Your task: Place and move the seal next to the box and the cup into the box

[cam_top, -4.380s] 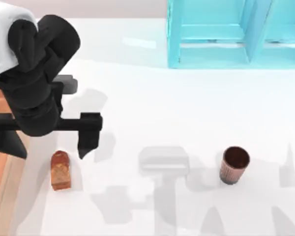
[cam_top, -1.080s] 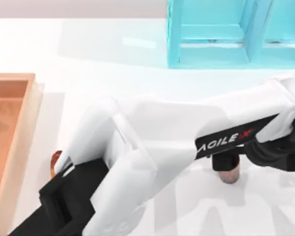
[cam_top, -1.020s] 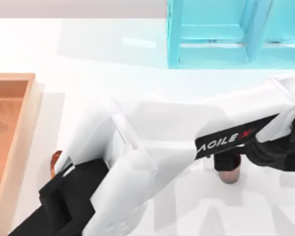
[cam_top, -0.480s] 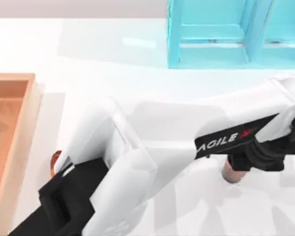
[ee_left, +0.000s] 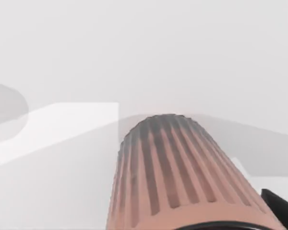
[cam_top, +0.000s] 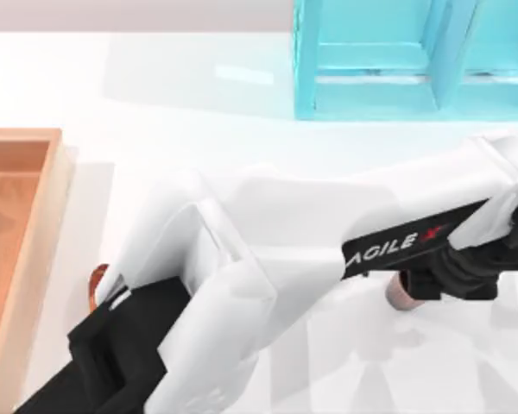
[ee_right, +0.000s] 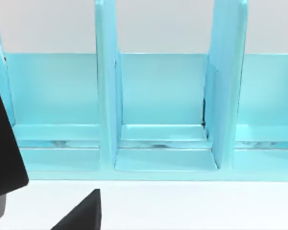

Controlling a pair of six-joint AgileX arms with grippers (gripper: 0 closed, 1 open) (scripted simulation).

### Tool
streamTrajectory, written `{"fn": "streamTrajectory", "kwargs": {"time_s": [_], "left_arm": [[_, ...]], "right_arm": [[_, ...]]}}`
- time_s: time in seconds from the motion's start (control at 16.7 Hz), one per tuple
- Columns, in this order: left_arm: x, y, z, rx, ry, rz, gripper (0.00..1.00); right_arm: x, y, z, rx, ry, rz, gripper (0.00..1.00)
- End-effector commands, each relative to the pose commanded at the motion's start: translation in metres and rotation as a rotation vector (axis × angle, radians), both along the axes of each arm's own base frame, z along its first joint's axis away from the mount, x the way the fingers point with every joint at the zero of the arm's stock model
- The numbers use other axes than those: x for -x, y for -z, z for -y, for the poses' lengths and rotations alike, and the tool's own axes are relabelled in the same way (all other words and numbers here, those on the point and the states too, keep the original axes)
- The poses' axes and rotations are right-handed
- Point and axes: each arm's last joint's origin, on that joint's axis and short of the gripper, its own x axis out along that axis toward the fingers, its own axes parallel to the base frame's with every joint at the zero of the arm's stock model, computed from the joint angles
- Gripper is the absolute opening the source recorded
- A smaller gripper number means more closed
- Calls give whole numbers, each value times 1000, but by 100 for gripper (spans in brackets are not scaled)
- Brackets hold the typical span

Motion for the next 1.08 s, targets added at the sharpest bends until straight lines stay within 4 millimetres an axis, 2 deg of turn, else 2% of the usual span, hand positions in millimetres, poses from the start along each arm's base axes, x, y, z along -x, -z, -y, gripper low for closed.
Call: {"fn": "streamTrajectory", "kwargs": {"time_s": [0.12, 0.24, 0.54, 0.66, 0.78, 1.08], "left_arm": [[-1, -4, -3, -2, -1, -1, 0], [-4, -18, -15, -3, -2, -2, 0], [-6, -78, -67, 11, -2, 8, 0], [-3, -93, -87, 8, -2, 4, 0], [-2, -99, -99, 1, 0, 0, 0], [-1, -100, -98, -1, 5, 1, 0]], "right_arm": [[0, 0, 0, 0, 0, 0, 100], [0, 0, 0, 0, 0, 0, 100], [0, 0, 0, 0, 0, 0, 100], [0, 0, 0, 0, 0, 0, 100], [0, 0, 0, 0, 0, 0, 100], [0, 0, 0, 0, 0, 0, 100]]}}
